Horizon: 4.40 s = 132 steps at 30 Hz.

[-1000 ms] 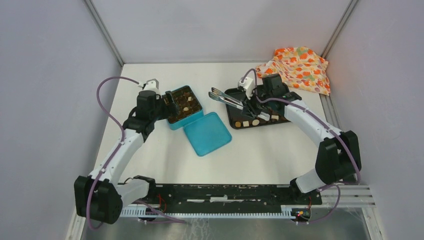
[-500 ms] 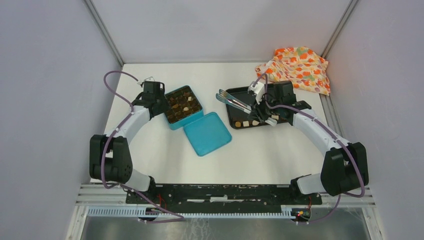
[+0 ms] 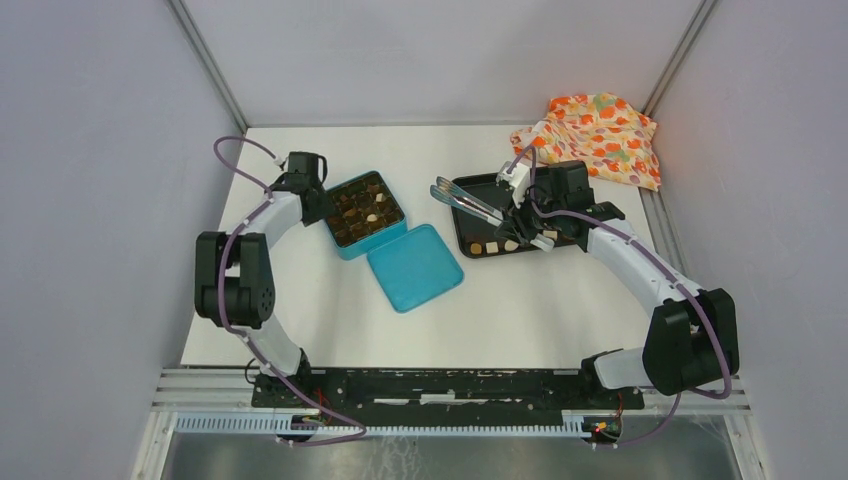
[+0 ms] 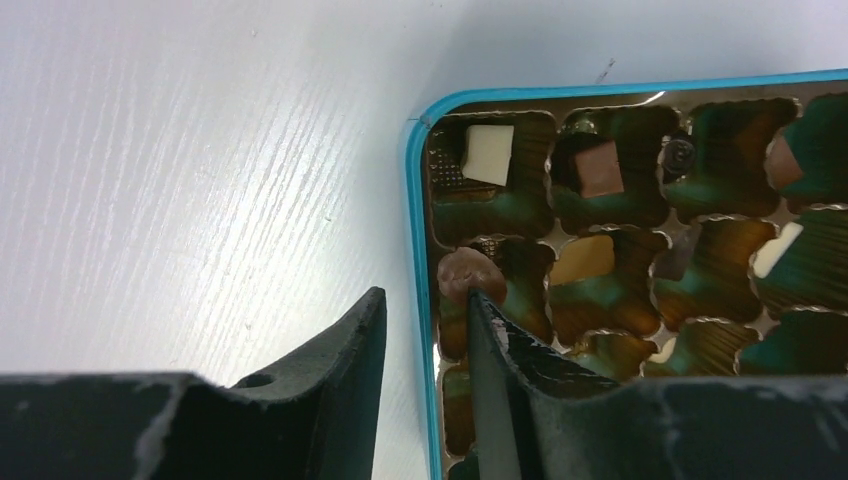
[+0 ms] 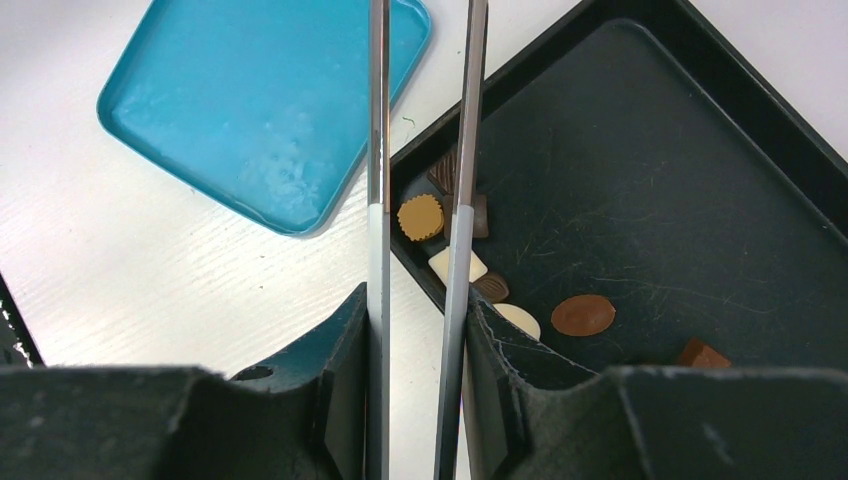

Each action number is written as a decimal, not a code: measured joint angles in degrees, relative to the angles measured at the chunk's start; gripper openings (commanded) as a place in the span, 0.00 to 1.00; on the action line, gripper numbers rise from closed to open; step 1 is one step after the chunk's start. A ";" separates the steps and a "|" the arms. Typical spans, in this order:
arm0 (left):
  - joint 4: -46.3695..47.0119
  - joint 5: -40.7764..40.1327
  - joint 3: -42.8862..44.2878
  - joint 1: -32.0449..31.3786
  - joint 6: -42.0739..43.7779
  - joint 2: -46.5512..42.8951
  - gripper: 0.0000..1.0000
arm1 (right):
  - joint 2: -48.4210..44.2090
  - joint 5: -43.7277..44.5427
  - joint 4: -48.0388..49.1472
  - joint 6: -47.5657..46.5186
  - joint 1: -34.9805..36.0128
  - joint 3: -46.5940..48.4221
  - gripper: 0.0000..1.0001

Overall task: Pack the chocolate
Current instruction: Pick up the packing box from the center of the board, then place the packing box at the center of the board.

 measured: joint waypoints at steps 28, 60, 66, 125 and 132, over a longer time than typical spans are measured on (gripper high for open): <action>0.46 -0.81 -0.68 0.55 2.08 0.28 0.02 | 0.00 -0.55 -0.22 -0.24 0.00 0.00 0.16; 38.23 -2.16 -29.94 0.52 10.08 -30.84 0.02 | 0.00 -3.67 -0.24 -0.31 0.00 0.00 0.16; 39.93 -2.78 -30.05 0.28 10.08 -31.54 0.02 | 0.00 -3.74 -0.24 -0.55 0.00 0.00 0.16; 17.16 2.97 -9.01 -0.83 3.91 -2.36 0.33 | 3.76 -3.04 -0.81 -1.27 7.56 1.20 0.16; 16.44 2.43 -7.93 -0.83 3.15 -4.31 0.60 | 11.82 0.22 -3.58 -2.27 14.10 10.40 0.16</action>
